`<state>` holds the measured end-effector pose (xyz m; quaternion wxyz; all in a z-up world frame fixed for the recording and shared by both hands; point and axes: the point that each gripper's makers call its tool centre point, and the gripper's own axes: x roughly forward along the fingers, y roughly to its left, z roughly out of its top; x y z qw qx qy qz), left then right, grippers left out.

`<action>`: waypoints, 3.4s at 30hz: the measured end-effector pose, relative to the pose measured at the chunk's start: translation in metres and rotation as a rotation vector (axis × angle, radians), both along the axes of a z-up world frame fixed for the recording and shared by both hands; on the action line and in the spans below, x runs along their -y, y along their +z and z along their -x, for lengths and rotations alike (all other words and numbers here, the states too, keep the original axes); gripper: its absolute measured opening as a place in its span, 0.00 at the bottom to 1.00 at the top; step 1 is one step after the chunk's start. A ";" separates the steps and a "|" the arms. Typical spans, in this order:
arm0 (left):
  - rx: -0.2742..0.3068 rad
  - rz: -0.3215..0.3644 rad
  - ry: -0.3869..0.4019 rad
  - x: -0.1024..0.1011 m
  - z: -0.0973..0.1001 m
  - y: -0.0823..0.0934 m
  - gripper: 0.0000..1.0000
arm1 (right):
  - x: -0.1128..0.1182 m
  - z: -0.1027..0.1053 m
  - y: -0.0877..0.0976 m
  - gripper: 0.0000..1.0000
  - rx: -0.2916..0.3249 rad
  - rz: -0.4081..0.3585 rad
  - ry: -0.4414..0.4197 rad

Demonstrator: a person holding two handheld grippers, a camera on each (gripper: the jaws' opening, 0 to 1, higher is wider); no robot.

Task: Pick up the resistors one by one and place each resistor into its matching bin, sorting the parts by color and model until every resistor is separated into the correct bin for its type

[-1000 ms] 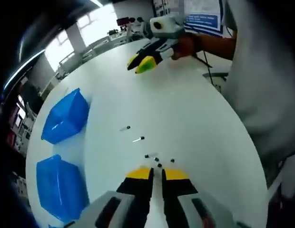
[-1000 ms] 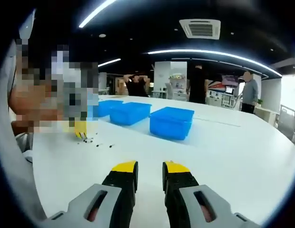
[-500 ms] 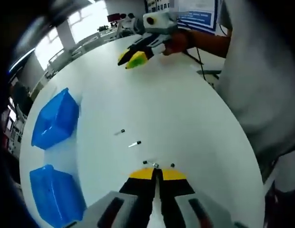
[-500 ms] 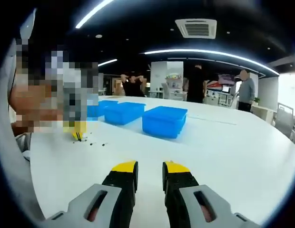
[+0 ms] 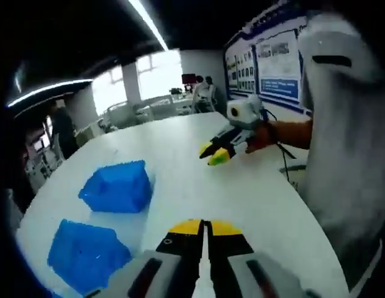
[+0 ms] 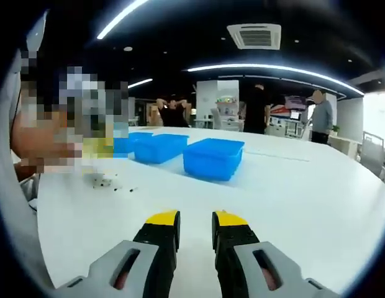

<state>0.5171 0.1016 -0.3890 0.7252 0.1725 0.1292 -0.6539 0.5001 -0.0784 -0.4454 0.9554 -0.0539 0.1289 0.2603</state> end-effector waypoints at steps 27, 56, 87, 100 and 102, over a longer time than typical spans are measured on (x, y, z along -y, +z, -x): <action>-0.048 0.325 0.909 -0.092 -0.153 0.027 0.29 | -0.018 -0.002 0.015 0.23 0.031 0.003 0.057; 0.306 -0.388 -0.140 0.009 0.013 -0.038 0.16 | -0.015 0.002 0.012 0.23 0.027 0.002 0.060; 0.279 -0.821 -0.801 0.048 0.019 -0.094 0.06 | 0.034 0.010 0.012 0.23 0.036 -0.007 -0.038; 0.126 -0.589 -0.744 0.055 0.029 -0.076 0.06 | 0.036 0.006 0.009 0.23 0.032 -0.018 -0.039; 0.105 -0.488 -0.707 0.058 0.032 -0.061 0.06 | 0.035 0.006 0.009 0.23 0.033 -0.017 -0.035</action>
